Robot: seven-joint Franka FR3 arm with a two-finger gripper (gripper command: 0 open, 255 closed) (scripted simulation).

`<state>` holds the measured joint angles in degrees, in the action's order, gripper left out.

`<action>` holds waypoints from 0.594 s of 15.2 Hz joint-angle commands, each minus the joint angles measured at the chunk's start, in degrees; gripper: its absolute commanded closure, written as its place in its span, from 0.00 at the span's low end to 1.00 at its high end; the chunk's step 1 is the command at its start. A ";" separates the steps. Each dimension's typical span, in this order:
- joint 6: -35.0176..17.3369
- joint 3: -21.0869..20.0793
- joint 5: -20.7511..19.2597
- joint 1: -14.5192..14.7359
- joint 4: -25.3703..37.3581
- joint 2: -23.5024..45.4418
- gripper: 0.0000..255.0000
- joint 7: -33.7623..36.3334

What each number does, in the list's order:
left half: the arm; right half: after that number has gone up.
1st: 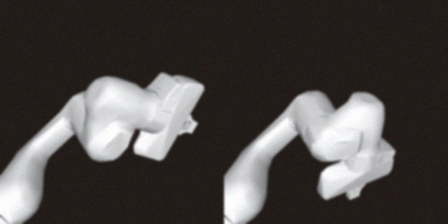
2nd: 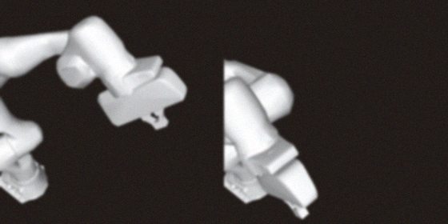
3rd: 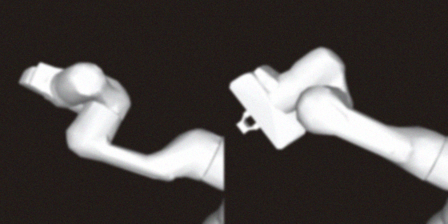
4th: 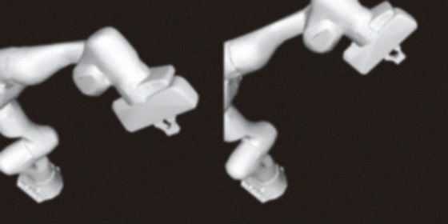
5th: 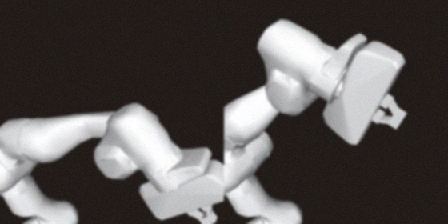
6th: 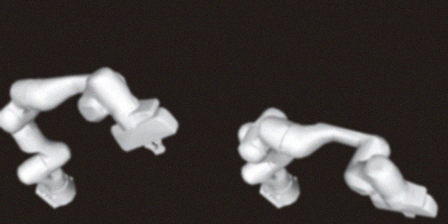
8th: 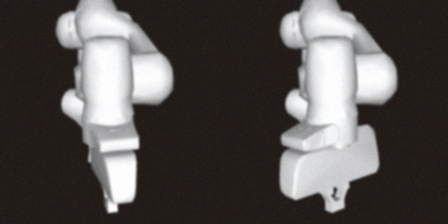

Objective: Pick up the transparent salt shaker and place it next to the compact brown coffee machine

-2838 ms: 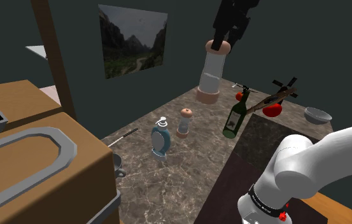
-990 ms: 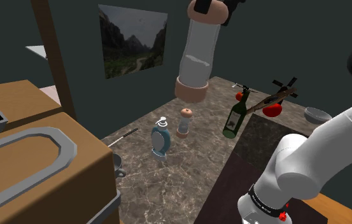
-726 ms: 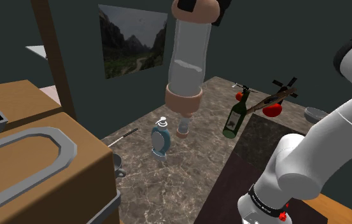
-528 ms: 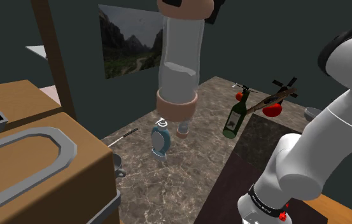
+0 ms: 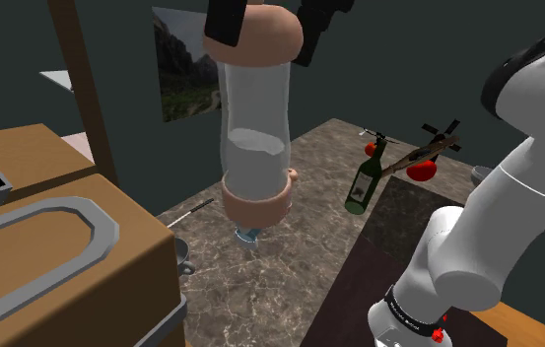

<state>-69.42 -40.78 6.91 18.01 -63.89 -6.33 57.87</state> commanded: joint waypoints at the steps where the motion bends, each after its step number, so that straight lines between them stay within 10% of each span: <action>1: -2.49 1.43 1.89 -0.54 -4.51 -2.54 1.00 -1.49; 9: -9.84 5.03 6.16 -0.52 -18.28 -9.88 1.00 -5.41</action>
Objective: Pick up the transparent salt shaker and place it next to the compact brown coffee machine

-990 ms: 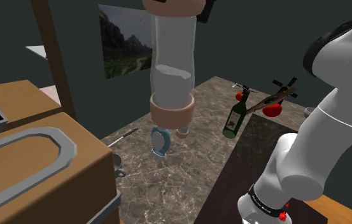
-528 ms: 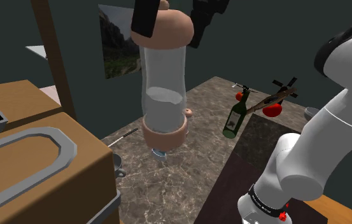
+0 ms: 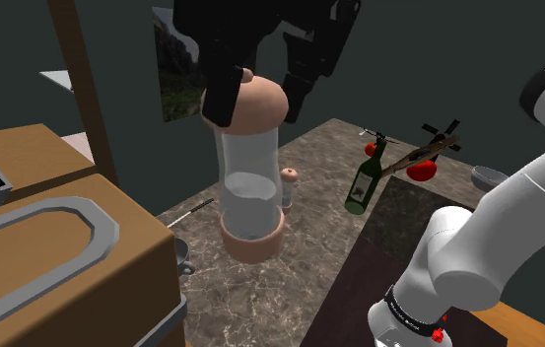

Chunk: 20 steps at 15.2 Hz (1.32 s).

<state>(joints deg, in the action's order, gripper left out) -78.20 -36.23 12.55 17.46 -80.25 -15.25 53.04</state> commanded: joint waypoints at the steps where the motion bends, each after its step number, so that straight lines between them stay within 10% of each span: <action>1: -1.90 0.77 0.87 0.11 -3.40 -1.67 1.00 -0.95; 20: -16.35 2.66 5.16 1.98 -26.30 -10.60 1.00 -5.52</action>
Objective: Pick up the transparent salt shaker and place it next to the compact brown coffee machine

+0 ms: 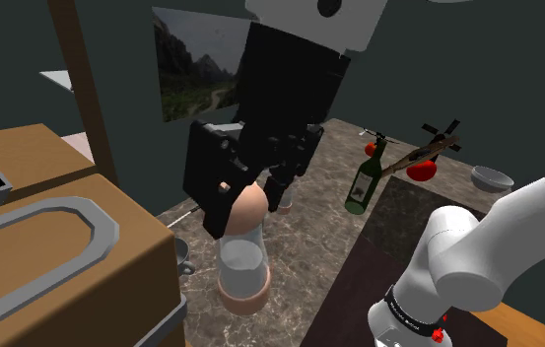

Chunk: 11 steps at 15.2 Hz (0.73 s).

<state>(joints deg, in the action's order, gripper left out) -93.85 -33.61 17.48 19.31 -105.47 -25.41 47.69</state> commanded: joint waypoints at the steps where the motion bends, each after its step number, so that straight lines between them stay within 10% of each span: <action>1: -1.42 0.01 0.39 0.23 -2.09 -0.73 1.00 -0.33; 11: -8.66 -0.64 1.95 1.12 -11.38 -2.87 1.00 -1.71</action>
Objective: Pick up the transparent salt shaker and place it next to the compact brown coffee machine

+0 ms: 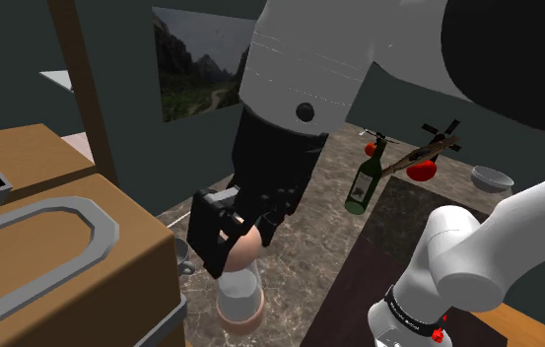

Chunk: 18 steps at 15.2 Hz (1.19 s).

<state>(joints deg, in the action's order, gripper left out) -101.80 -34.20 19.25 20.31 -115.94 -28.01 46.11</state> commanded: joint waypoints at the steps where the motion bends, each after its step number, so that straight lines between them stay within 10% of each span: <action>1: -1.43 -0.16 0.33 0.20 -1.78 -0.40 1.00 -0.25; 18: -14.17 -2.88 2.65 1.22 -14.65 -0.59 1.00 -1.78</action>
<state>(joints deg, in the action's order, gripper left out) -115.12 -36.99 21.78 21.52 -129.80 -28.67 44.57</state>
